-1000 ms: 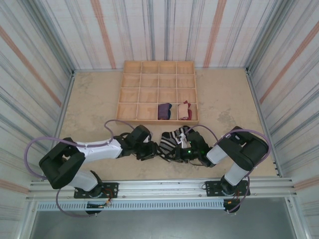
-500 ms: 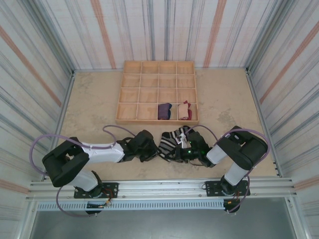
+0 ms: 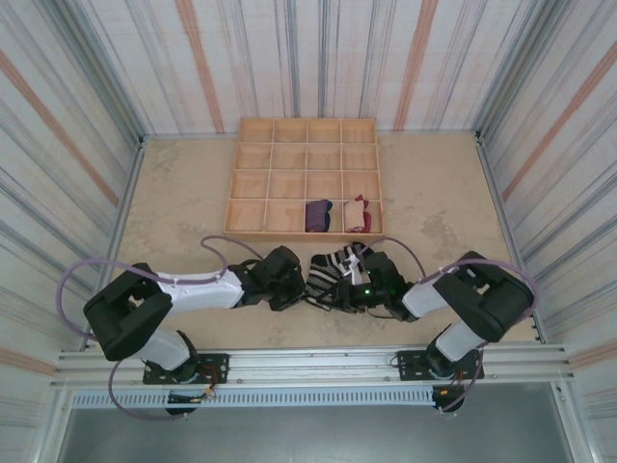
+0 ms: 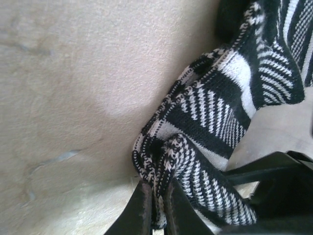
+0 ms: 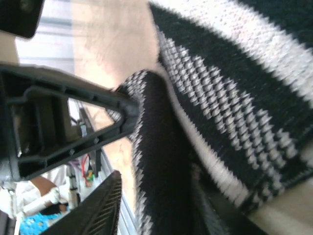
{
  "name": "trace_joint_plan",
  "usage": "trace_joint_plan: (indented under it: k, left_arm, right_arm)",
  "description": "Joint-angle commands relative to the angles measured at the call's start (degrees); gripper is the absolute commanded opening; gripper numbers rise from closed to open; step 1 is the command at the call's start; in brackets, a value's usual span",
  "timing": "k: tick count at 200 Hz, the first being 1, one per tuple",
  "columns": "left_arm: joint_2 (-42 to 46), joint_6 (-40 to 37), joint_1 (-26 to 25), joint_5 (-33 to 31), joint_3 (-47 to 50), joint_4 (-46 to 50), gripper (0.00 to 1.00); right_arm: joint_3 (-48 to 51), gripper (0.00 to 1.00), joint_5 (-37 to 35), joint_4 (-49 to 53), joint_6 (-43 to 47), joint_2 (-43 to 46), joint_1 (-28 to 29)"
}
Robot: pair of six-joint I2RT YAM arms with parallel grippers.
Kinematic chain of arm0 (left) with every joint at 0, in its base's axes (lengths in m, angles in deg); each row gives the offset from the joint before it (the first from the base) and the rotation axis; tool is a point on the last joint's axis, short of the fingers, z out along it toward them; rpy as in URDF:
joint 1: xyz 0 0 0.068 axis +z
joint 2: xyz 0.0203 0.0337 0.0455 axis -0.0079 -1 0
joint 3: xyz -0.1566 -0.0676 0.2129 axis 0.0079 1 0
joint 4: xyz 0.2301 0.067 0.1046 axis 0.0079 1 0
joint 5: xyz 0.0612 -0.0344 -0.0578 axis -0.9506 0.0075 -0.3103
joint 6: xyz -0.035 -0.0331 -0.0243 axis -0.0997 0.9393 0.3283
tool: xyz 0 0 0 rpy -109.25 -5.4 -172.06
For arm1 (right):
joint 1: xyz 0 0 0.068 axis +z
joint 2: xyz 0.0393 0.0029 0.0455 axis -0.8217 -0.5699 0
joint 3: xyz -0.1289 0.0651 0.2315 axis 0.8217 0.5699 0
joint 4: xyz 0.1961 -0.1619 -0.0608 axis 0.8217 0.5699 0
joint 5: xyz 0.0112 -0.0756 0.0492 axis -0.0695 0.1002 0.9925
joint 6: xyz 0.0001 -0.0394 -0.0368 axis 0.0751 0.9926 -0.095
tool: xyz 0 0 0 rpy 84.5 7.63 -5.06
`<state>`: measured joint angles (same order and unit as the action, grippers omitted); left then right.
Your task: Roll the socks
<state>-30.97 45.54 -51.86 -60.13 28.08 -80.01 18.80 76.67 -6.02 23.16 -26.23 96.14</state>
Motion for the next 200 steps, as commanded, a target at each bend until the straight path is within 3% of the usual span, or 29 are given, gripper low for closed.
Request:
trace_joint_plan:
  k: [1, 37, 70, 116, 140, 180, 200]
  left_arm:
    - [-0.21, -5.28, 2.14, 0.69, -2.98, 11.31, 0.0]
    - [-0.82, -9.8, 4.18, 4.74, -6.41, 16.36, 0.0]
    - [-2.75, -12.12, 5.7, 9.0, -7.69, 17.25, 0.0]
    - [-4.05, -15.83, 6.87, 11.54, -9.79, 20.16, 0.0]
    - [-3.44, -16.55, 7.52, 11.87, -9.38, 20.55, 0.0]
    - [-2.9, -17.16, 8.87, 13.92, -7.78, 19.45, 0.0]
    - [-2.51, -17.44, 9.37, 14.58, -7.07, 19.36, 0.0]
  right_arm:
    - [-1.92, 0.51, -8.11, 25.71, 8.47, 8.36, 0.59]
    - [-8.62, 0.68, -24.56, 50.19, 17.27, 24.46, 5.14]
    - [-12.87, 0.74, -40.01, 57.23, 23.76, 27.55, 14.24]
    - [-19.57, 0.74, -65.43, 57.12, 30.35, 17.5, 32.1]
    - [-23.06, 0.73, -74.11, 54.7, 35.38, 10.64, 39.81]
    - [-29.58, 0.67, -85.98, 54.03, 41.33, -3.59, 47.35]
    - [-31.43, 0.65, -87.04, 52.85, 42.37, -9.08, 48.13]
